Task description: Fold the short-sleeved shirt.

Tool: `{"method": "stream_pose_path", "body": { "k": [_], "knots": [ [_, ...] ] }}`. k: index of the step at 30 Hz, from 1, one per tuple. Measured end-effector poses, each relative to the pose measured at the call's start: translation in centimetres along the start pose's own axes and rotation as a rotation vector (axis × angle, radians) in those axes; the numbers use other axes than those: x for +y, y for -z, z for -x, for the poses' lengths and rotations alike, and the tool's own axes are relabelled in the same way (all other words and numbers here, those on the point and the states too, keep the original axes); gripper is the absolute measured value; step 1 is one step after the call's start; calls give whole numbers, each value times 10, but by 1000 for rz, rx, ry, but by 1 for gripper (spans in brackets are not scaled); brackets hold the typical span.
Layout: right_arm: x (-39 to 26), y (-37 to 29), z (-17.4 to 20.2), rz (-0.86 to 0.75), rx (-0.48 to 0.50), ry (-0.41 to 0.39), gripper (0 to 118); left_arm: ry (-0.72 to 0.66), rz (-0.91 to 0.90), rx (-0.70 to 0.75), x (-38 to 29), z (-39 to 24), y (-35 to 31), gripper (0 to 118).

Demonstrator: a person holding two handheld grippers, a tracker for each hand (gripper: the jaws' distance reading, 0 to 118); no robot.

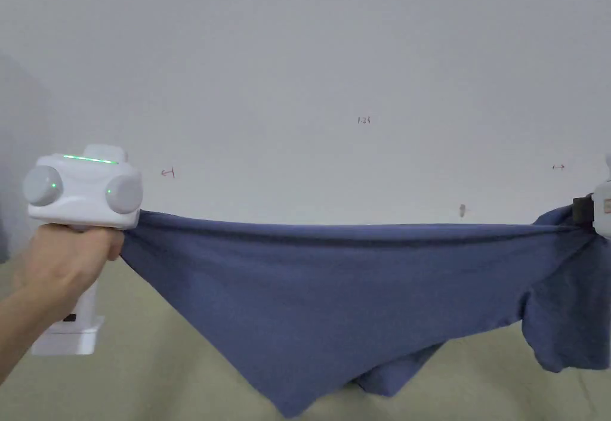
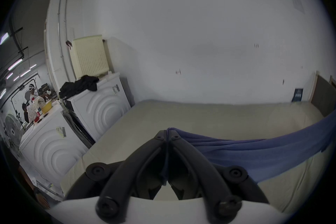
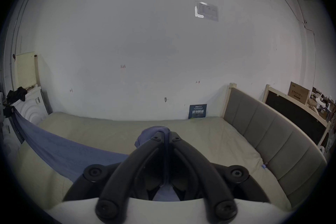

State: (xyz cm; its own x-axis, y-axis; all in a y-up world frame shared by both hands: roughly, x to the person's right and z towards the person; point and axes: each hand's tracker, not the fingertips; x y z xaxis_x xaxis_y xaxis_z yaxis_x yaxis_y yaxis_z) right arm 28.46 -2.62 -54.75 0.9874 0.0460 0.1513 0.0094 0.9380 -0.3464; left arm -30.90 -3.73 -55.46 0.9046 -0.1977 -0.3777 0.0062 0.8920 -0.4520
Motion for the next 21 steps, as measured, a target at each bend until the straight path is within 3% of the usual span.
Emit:
{"method": "stream_pose_path", "body": {
  "k": [5,14,16,18,21],
  "knots": [
    [-87,-1,-1,155,22,8,5,42,135,-69,-86,3,10,0],
    [-282,-100,-34,422,57,-14,5,93,360,-177,-281,55,-51,0],
    [-314,-130,-43,429,50,16,5,70,420,-190,-320,67,-75,0],
    [-338,-165,-50,426,69,100,5,56,440,-200,-349,79,-95,0],
    [-362,-212,-59,430,67,108,5,19,463,-210,-378,97,-128,0]
  ]
}}
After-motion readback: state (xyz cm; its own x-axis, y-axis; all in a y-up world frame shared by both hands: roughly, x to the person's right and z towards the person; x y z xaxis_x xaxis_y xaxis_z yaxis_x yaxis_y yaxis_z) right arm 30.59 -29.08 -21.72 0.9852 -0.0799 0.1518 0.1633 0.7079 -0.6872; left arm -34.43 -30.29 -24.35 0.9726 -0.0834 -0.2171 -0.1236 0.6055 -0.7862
